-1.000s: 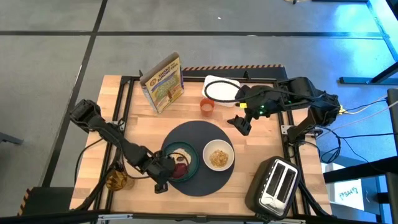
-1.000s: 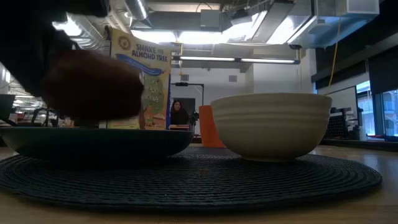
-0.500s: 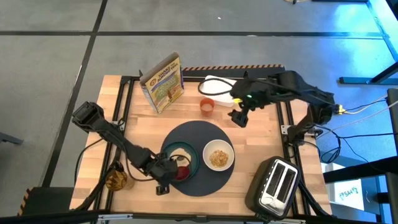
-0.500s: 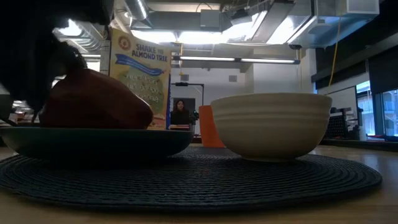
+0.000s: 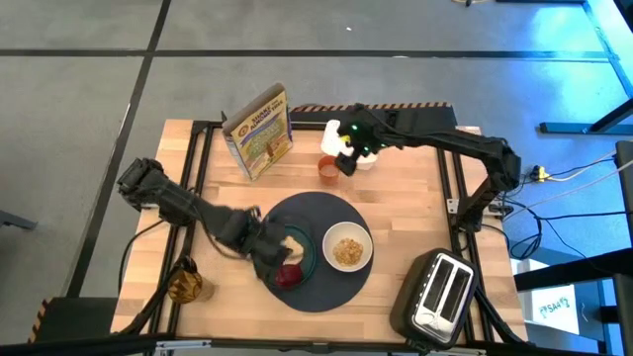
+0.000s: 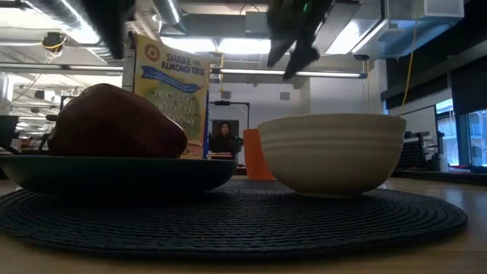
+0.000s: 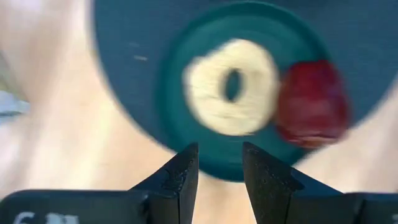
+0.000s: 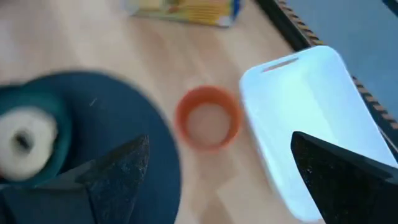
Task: Arrange a breakfast setting
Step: Put the orange cup on the black mat
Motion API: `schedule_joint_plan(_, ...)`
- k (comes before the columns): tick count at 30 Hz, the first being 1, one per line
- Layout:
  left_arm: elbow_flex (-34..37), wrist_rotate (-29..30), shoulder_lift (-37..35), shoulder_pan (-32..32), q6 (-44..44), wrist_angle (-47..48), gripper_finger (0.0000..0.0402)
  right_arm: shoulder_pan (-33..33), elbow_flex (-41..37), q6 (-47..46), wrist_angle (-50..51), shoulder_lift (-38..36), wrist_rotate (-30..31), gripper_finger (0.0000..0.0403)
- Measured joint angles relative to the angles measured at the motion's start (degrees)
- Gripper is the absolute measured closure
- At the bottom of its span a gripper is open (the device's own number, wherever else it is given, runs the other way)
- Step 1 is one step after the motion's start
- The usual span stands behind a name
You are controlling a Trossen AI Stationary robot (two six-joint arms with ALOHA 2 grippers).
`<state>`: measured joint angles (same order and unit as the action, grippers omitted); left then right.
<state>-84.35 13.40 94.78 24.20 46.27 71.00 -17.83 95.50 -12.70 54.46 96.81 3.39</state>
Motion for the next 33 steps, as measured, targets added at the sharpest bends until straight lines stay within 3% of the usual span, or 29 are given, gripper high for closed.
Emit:
schedule_joint_plan(5,-1.1,0.3,-1.7,-7.1,-11.1,4.0,0.0285,-4.3,-2.5,-2.6,-3.7,5.4,-0.1,0.0037)
schedule_joint_plan(16,-1.1,2.7,-7.8,-21.7,-28.7,3.7,0.0285,-7.9,-2.4,-2.4,-4.8,12.9,-6.6,0.0150)
schedule_joint_plan(27,-1.1,2.2,-8.4,-29.9,-36.9,2.8,0.0285,-6.2,-2.4,-2.0,-5.5,18.1,-6.9,0.0225)
schedule_joint_plan(33,-1.1,2.1,-8.4,-31.5,-37.9,2.4,0.0285,-5.7,-2.4,-1.7,-6.5,19.5,-6.2,0.0296)
